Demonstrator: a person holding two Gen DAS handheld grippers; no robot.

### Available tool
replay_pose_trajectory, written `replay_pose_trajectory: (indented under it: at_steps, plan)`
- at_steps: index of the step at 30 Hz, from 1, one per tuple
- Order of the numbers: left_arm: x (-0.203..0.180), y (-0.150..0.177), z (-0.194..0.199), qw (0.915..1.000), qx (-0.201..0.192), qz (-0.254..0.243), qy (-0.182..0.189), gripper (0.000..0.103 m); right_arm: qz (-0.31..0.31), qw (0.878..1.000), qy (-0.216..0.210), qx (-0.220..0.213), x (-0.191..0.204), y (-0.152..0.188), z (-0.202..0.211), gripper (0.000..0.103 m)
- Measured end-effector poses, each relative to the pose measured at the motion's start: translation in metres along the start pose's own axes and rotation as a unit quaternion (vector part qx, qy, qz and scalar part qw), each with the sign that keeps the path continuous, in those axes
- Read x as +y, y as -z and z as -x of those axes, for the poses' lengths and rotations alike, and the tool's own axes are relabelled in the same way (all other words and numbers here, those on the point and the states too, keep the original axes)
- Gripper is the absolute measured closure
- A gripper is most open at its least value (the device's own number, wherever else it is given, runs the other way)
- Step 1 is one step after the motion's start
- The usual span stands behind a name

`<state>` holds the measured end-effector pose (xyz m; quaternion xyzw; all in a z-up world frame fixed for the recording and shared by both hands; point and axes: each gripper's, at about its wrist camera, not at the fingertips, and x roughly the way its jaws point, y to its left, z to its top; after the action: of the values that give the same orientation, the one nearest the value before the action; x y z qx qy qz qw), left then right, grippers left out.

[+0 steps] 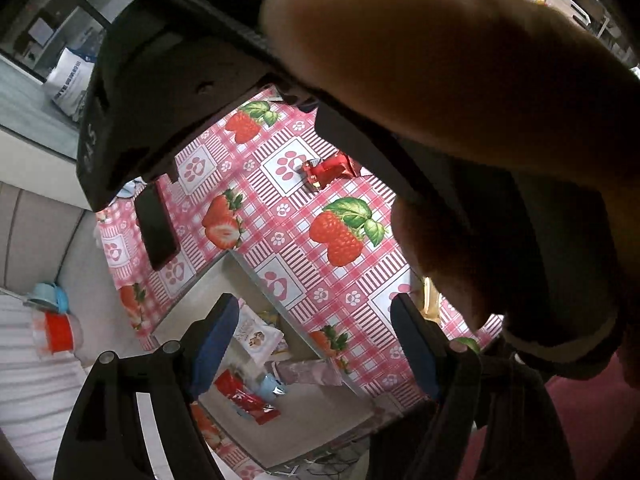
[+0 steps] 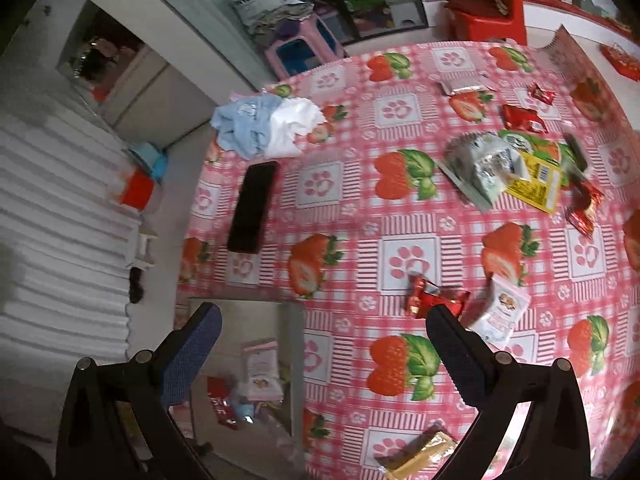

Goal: Organize snacks
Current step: 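Move both tools over the gold bar packet and the jerky bag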

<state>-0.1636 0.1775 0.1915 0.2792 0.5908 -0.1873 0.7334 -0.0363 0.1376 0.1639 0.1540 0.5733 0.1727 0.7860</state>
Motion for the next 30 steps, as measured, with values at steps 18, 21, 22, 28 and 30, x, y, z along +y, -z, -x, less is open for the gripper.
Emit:
replay_pose_trajectory:
  at_steps: [18, 21, 22, 28, 30]
  plan:
    - [-0.001, 0.000, -0.001, 1.0000, -0.001, 0.000, 0.008, 0.018, -0.006, 1.000, -0.019, -0.004, 0.001, 0.000, 0.001, 0.000]
    - [-0.002, 0.000, -0.001, 1.0000, -0.002, 0.000, 0.009, 0.018, -0.006, 1.000, -0.020, -0.006, 0.000, 0.001, 0.002, 0.000]
    - [-0.003, -0.001, -0.001, 0.9999, -0.002, -0.001, 0.010, 0.018, -0.007, 1.000, -0.020, -0.007, 0.000, 0.001, 0.002, 0.000]
    - [-0.003, 0.001, -0.008, 0.9999, 0.013, 0.003, 0.004, 0.018, -0.010, 1.000, -0.010, 0.004, -0.003, 0.004, -0.001, 0.000]
    - [0.002, 0.004, -0.014, 0.9995, 0.023, 0.017, 0.010, 0.018, -0.023, 1.000, 0.005, 0.013, -0.013, 0.007, -0.004, 0.000]
